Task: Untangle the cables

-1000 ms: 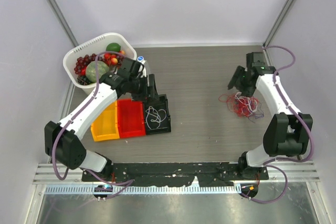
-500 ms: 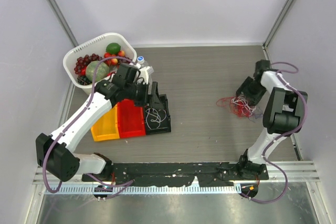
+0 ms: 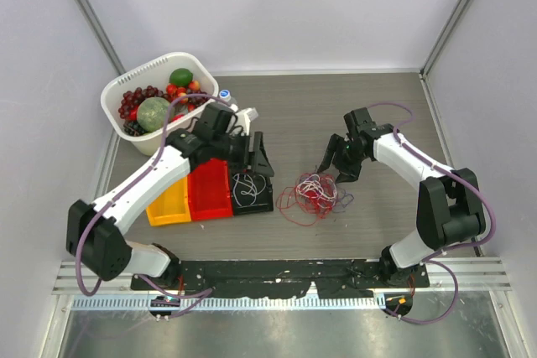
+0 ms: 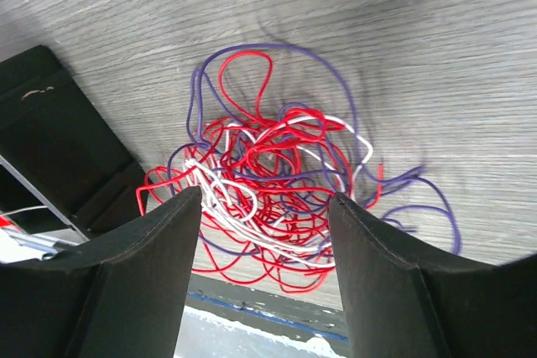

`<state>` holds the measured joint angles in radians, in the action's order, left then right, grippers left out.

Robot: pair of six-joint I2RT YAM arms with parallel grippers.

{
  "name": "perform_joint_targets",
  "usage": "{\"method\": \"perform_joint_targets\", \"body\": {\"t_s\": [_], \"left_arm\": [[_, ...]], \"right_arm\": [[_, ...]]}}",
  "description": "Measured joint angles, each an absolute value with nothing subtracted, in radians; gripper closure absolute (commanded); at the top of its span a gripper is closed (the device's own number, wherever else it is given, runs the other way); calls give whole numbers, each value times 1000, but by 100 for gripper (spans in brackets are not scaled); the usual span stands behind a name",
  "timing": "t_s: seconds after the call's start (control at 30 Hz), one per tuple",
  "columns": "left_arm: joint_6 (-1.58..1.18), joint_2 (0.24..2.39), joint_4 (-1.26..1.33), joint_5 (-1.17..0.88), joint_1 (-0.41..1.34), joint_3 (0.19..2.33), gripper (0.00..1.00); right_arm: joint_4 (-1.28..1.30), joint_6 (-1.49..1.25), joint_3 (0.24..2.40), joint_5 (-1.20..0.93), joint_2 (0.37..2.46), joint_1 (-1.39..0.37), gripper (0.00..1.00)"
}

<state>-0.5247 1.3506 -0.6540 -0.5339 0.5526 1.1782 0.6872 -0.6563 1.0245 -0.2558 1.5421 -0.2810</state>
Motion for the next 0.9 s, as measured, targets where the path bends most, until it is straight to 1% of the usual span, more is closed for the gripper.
{"method": "perform_joint_targets", "body": {"t_s": [0.07, 0.17, 0.2, 0.3, 0.43, 0.53, 0.67, 0.7, 0.77, 0.8, 0.83, 0.9], "left_arm": [[-567, 1398, -622, -528, 596, 1187, 42], [-635, 1490, -572, -502, 664, 1214, 48], [-655, 1518, -563, -492, 680, 1225, 49], [-730, 1639, -547, -432, 731, 1295, 46], [-799, 1767, -542, -360, 766, 1374, 45], [-834, 1841, -550, -315, 778, 1409, 48], [-852, 1888, -574, -286, 784, 1409, 55], [-855, 1899, -579, -282, 785, 1411, 57], [-857, 1919, -577, -276, 789, 1412, 67], [-858, 1927, -574, -276, 790, 1412, 74], [-859, 1932, -568, -276, 792, 1412, 77], [-862, 1938, -553, -280, 797, 1412, 92]], "right_arm": [[717, -631, 1049, -236, 1540, -279, 33], [763, -575, 1076, -181, 1519, -278, 33], [772, -559, 1077, -169, 1508, -277, 33], [809, -511, 1073, -150, 1453, -278, 33], [809, -489, 1034, -156, 1367, -278, 33], [820, -487, 996, -159, 1308, -278, 34], [838, -485, 980, -159, 1291, -278, 34], [846, -485, 980, -159, 1291, -278, 34], [850, -485, 975, -159, 1287, -278, 34], [850, -485, 968, -159, 1283, -278, 34], [855, -487, 959, -159, 1277, -278, 34], [858, -488, 949, -160, 1272, -278, 34]]}}
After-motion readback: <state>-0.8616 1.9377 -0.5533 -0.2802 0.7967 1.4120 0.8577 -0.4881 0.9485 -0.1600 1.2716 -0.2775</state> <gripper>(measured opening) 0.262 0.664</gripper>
